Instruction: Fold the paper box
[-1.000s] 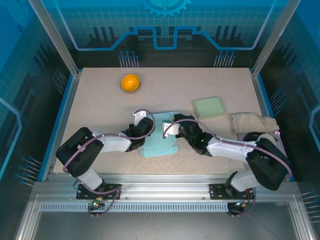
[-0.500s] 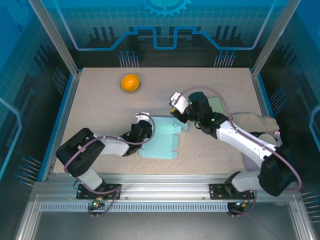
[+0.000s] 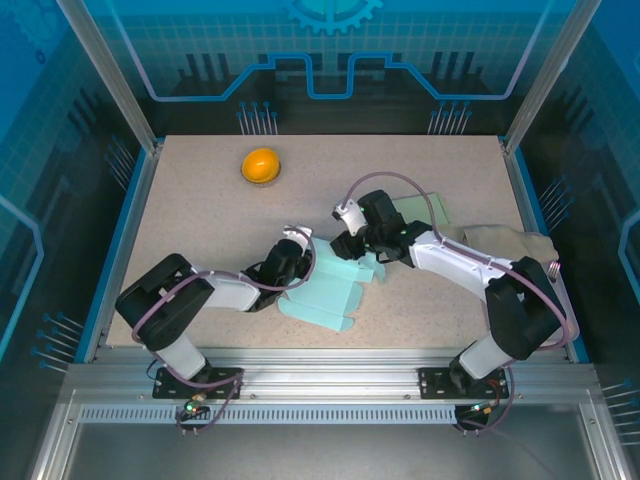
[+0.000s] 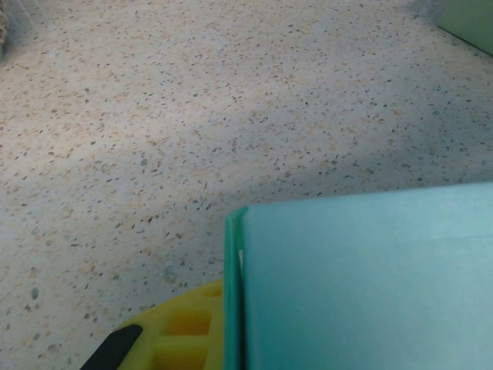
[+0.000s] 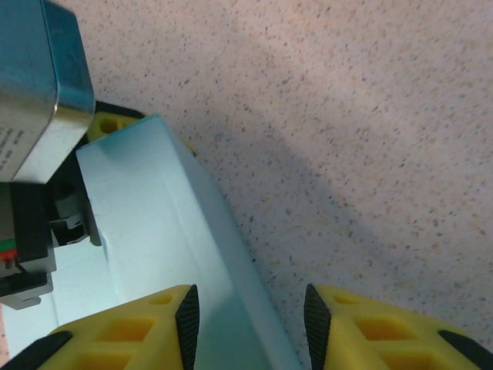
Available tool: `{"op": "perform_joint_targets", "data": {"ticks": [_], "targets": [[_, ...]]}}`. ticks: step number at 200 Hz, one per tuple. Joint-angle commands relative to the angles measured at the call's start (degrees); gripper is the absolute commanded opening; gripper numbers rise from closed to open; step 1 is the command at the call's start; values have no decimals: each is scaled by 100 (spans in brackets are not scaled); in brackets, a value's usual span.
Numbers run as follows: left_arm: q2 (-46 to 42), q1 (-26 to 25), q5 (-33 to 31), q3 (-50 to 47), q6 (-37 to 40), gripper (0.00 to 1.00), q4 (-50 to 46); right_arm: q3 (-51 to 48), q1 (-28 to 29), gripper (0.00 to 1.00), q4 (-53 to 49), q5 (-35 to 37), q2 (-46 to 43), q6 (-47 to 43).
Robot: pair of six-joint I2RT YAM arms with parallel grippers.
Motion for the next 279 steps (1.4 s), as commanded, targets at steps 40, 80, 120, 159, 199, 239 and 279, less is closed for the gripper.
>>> {"op": "perform_joint_targets", "data": {"ticks": [40,80,120,159,199,239,279], "targets": [[147,4,266,-11,21,12,-400,-159,-51,41,-299,-93,334,166],[-313,11,233,-320,-216,30,-390,-193,-112,41,-288,-100,276,204],[-709,9,183,-633,-399,38,-457,-149,-138,40,-303,-101,266,211],[-637,10,-149,-579,-409,39,-455,-139,-130,39,-295,-115,266,203],[-318,59,-158,-114,-182,38,-375,-160,-130,36,-270,-256,254,140],[91,128,86,260,-12,33,-291,-160,-130,35,-312,-413,307,36],[414,149,158,523,275,27,-217,-132,-195,34,-382,-512,395,-96]]}}
